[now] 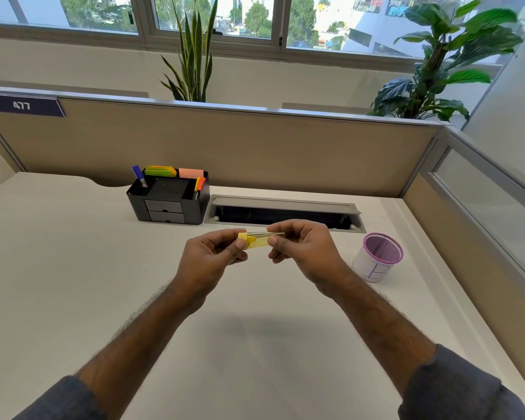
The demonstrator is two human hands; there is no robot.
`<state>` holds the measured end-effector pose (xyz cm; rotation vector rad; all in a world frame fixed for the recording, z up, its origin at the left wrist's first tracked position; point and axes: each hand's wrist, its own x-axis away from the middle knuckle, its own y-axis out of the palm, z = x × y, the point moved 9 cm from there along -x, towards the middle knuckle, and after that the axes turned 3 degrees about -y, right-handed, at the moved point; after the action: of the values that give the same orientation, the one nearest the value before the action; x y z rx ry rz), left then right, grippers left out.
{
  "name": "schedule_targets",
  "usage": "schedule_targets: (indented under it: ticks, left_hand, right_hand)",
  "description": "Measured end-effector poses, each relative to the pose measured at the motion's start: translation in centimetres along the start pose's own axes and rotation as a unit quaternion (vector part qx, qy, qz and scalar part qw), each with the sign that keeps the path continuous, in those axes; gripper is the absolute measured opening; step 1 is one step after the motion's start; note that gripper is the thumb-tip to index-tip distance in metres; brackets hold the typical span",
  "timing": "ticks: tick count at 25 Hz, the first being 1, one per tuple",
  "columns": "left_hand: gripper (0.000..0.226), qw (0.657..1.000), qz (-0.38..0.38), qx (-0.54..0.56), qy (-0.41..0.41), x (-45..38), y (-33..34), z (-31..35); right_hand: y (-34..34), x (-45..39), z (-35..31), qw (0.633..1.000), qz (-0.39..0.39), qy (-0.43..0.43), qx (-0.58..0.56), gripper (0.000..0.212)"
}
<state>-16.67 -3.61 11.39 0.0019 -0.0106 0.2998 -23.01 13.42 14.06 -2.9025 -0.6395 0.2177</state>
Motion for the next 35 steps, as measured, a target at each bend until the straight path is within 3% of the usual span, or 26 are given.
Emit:
schedule_targets:
  ticks: [4,8,14,22,28,35]
  left_hand:
    - [0.025,1.000,0.007,0.003,0.013,-1.1,-1.3,0.2]
    - [0.027,0.999,0.019,-0.032,0.018,-3.6,-3.4,0.1]
    - [0.032,0.989,0.060,-0.129,0.041,-9.0,-8.7,0.6]
    - [0.031,0.949,0.149,-0.271,0.061,-16.8,-17.0,0.1]
    - [0.030,0.917,0.222,-0.331,0.029,-21.5,-21.8,-3.6]
    - [0.026,0.894,0.218,-0.390,0.014,-23.0,-23.6,-5.2]
  right_hand:
    - [1.3,-1.5,0.1,1.000,-0.002,-0.004,-0.003,0.019]
    - [2.9,-3.9,0.7,1.000,0.003,0.000,-0.016,0.021]
    - [7.8,-9.5,1.8,0.997,-0.032,-0.002,0.075,0.031]
    - [15.5,-20.4,1.5,0.962,-0.004,-0.120,0.245,0.030]
    - [20.5,-25.8,5.0,0.959,0.002,-0.075,0.274,0.027]
    - [22.5,-26.3,6.8,0.952,-0.017,-0.097,0.290,0.021]
